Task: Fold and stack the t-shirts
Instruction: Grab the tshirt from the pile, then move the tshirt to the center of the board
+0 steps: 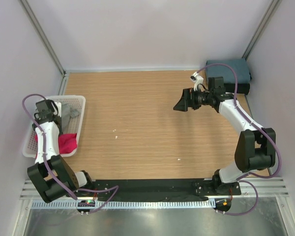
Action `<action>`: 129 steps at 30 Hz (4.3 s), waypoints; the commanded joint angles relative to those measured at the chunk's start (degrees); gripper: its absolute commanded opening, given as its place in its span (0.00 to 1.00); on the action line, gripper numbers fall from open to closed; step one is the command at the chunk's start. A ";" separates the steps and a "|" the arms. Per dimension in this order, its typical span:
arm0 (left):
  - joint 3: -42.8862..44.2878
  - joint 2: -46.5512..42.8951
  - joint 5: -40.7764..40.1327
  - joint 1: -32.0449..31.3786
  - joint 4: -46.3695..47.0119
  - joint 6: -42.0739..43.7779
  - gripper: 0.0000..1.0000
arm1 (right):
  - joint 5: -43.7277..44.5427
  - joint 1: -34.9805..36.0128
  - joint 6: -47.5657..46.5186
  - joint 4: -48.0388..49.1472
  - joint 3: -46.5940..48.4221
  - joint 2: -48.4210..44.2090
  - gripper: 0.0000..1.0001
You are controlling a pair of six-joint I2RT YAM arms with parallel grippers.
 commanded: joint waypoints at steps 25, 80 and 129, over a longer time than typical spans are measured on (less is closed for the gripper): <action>82.51 19.07 9.09 -44.37 -27.39 -15.45 0.00 | 6.05 -0.44 -3.39 0.65 1.83 -3.54 1.00; 5.76 22.13 -0.09 -58.90 3.74 -3.84 0.86 | -9.76 4.57 0.56 -5.15 21.95 21.07 1.00; 50.79 35.45 21.92 -82.71 -15.96 -7.27 0.63 | -8.28 -3.52 -4.45 -10.25 20.81 21.41 1.00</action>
